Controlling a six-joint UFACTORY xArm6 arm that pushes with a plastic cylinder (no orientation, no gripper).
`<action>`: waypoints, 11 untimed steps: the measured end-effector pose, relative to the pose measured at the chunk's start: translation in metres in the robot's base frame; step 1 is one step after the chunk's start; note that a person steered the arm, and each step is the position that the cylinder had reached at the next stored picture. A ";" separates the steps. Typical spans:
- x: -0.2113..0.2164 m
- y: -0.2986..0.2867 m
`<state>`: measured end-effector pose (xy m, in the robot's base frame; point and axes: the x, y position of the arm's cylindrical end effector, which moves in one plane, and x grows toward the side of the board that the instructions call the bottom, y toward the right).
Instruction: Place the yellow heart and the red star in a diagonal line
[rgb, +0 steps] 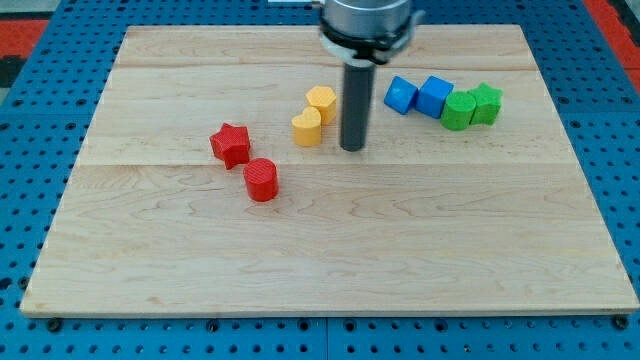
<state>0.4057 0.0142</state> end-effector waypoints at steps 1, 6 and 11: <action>-0.025 -0.069; 0.033 -0.163; 0.041 -0.179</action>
